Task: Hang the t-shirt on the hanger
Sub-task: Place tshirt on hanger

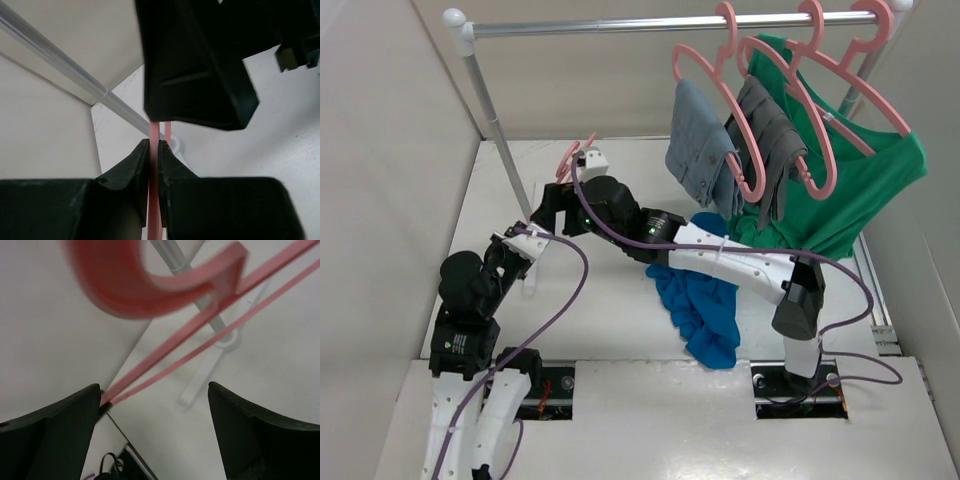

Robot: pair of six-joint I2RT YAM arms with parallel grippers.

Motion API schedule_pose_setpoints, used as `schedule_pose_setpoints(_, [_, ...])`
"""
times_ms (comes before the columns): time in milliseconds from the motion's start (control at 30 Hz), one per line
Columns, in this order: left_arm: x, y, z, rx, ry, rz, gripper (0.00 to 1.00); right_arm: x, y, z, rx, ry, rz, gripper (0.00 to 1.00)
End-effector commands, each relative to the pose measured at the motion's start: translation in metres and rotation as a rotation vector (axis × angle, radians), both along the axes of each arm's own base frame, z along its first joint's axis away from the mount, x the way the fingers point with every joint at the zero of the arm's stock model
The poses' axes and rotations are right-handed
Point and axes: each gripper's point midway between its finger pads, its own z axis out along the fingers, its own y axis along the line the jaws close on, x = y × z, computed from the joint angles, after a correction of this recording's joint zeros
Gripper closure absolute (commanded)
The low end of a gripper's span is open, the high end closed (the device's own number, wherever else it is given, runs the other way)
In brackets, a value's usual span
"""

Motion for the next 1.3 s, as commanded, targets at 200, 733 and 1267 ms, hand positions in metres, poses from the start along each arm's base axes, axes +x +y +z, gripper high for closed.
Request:
schedule_pose_setpoints(200, [0.0,-0.009,0.029,0.007,-0.09,-0.058,1.0,0.003,0.02,0.037,0.202,0.073,-0.059,0.08])
schedule_pose_setpoints(733, [-0.014,-0.027,-0.006,0.1,-0.054,-0.208,1.0,0.028,0.038,-0.022,0.149,0.181,-0.049,0.57])
schedule_pose_setpoints(1267, [-0.055,-0.06,0.002,-0.067,0.008,-0.385,0.01,0.018,0.009,-0.042,0.065,0.057,0.25,1.0])
